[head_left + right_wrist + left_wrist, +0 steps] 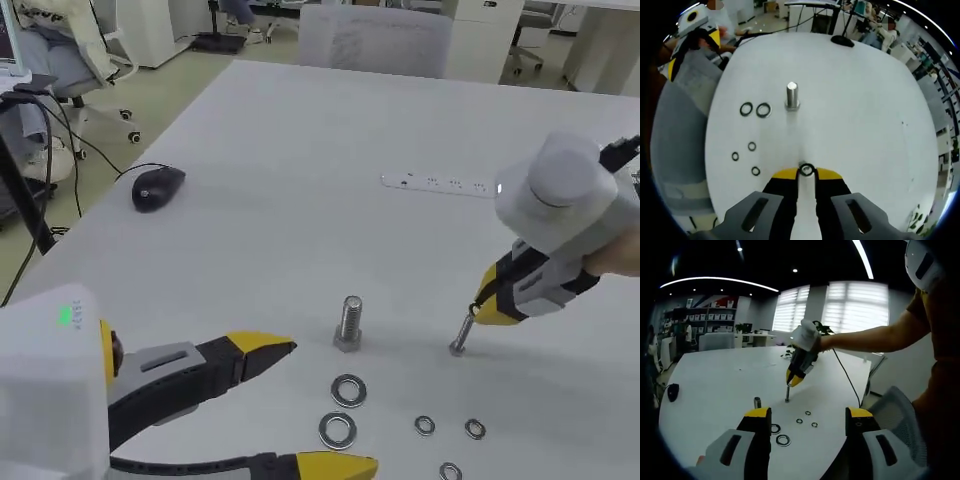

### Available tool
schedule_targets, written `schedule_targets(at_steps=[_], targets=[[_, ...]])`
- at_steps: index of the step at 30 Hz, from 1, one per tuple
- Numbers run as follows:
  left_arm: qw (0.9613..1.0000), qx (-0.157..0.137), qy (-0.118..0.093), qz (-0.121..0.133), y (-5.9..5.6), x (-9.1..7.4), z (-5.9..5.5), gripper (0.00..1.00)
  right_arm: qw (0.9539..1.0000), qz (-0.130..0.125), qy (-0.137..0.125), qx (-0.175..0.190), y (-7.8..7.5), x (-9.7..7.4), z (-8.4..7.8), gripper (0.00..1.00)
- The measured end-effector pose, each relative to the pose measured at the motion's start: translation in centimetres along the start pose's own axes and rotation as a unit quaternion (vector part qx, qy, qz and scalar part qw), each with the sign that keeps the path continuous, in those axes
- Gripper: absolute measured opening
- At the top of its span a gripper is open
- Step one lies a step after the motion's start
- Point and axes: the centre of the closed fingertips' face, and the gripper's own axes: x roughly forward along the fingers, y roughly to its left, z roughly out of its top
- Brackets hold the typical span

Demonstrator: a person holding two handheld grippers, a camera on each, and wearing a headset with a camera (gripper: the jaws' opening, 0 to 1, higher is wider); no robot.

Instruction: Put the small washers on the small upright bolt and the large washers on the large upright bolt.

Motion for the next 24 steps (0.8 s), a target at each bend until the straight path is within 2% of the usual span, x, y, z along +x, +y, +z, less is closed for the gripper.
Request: schedule_targets(at_steps=[13,24], targets=[[1.0000,-0.001,-0.004,0.000,0.1,0.1,0.3,0.59,0.9998,0.011,0.013,-0.010,0.1,1.2,-0.2,0.12],[1.0000,-0.002,-0.004,0.002,0.3,0.1,0.2,0.59,0.9994,0.021,0.023,-0.012,0.3,2.6,-1.0,0.12]])
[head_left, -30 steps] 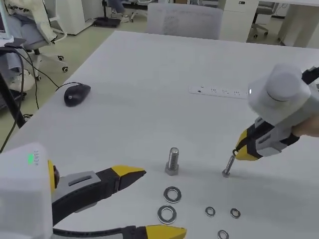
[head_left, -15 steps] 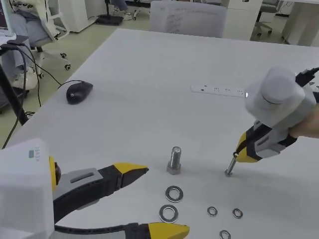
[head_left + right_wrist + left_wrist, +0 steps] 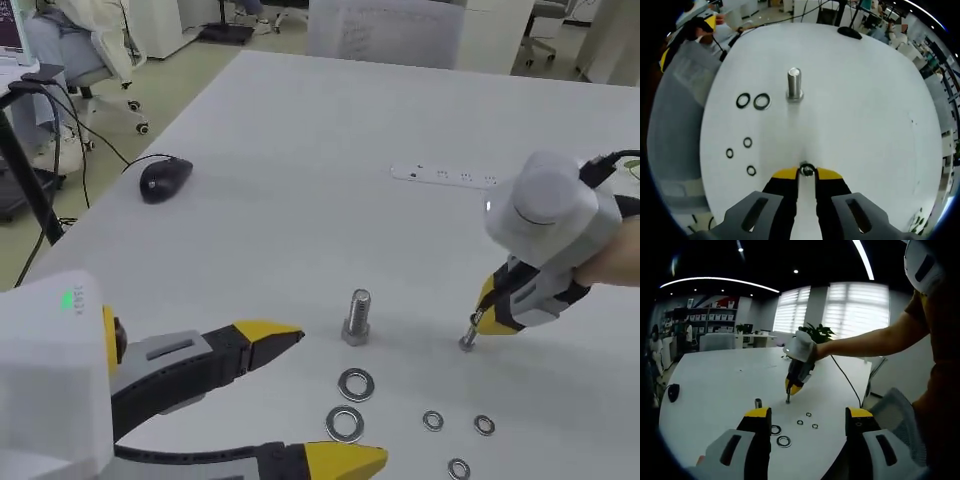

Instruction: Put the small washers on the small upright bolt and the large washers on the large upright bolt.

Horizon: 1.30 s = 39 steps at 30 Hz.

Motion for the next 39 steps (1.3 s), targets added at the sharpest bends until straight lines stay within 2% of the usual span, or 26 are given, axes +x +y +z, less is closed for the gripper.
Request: schedule_targets(at_steps=[14,26,35,39], targets=[[1.0000,-0.003,-0.001,0.004,0.3,-0.1,0.0,0.59,0.9999,0.009,0.010,0.001,0.5,2.3,-0.8,0.13],[1.0000,-0.004,-0.002,0.005,0.4,-0.1,0.1,0.59,0.9998,0.012,0.014,-0.004,0.5,3.2,-1.7,0.15],[1.0000,-0.001,-0.003,0.006,0.3,-0.2,0.2,0.59,0.9998,0.001,0.002,0.020,0.6,1.6,-2.6,0.17],[1.0000,0.001,-0.004,0.006,0.2,-0.2,0.3,0.59,0.9996,0.000,-0.002,0.027,1.4,1.1,-3.1,0.17]])
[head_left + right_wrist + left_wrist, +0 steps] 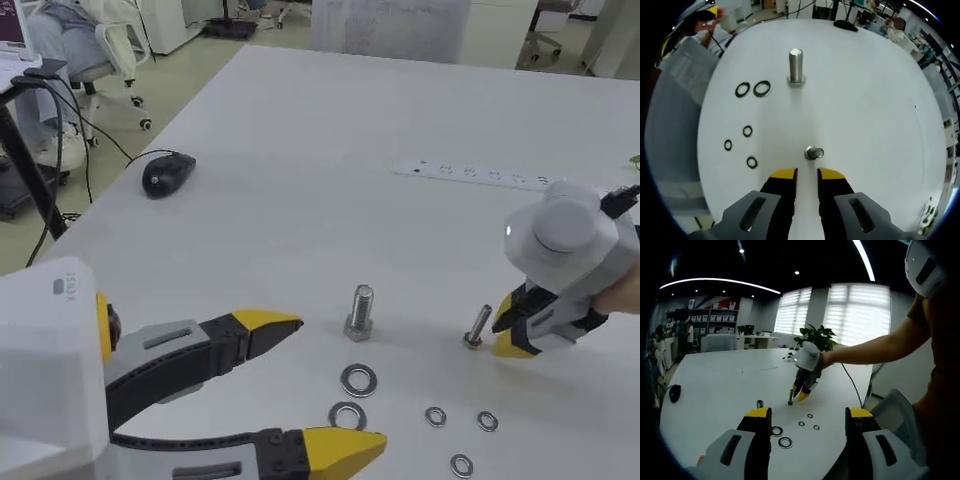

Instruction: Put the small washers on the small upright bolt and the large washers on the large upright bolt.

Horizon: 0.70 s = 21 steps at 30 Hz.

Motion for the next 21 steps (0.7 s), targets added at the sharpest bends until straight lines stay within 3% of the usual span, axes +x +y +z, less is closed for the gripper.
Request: schedule_targets(at_steps=[6,12,21], targets=[[1.0000,0.003,-0.001,-0.001,-0.5,-0.2,0.1,0.59,0.9998,0.007,-0.003,-0.019,2.4,-0.3,0.1,0.16],[1.0000,0.004,0.000,-0.004,-1.0,-0.3,-0.1,0.59,0.9980,0.035,-0.014,-0.052,5.3,0.1,0.6,0.16],[0.9999,0.007,-0.006,-0.005,-1.3,-0.6,0.2,0.59,0.9970,0.057,-0.009,-0.053,7.3,0.9,0.6,0.19]])
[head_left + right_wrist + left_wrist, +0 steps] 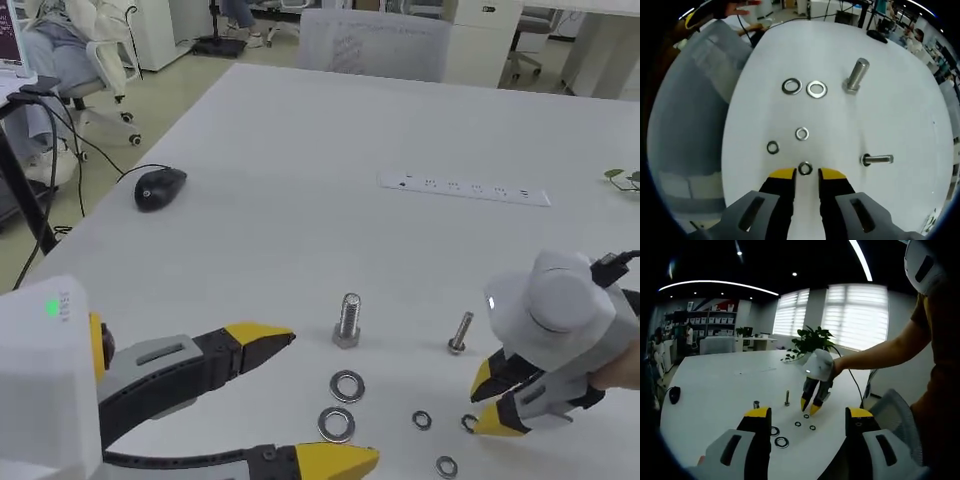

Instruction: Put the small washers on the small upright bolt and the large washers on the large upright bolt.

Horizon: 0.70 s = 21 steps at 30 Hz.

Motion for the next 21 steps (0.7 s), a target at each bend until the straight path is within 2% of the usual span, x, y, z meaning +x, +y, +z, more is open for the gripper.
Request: schedule_targets(at_steps=[5,15,21], targets=[[1.0000,0.000,-0.005,-0.001,-0.06,-0.10,0.21,0.59,0.9999,-0.003,0.013,-0.011,0.28,0.45,-0.24,0.21],[1.0000,0.001,-0.006,-0.001,0.04,-0.18,0.33,0.59,0.9999,-0.005,0.012,-0.003,0.16,0.86,-0.42,0.21],[1.0000,0.001,-0.007,-0.002,0.04,-0.03,0.40,0.59,0.9997,-0.005,0.019,-0.016,0.32,0.92,-0.39,0.20]])
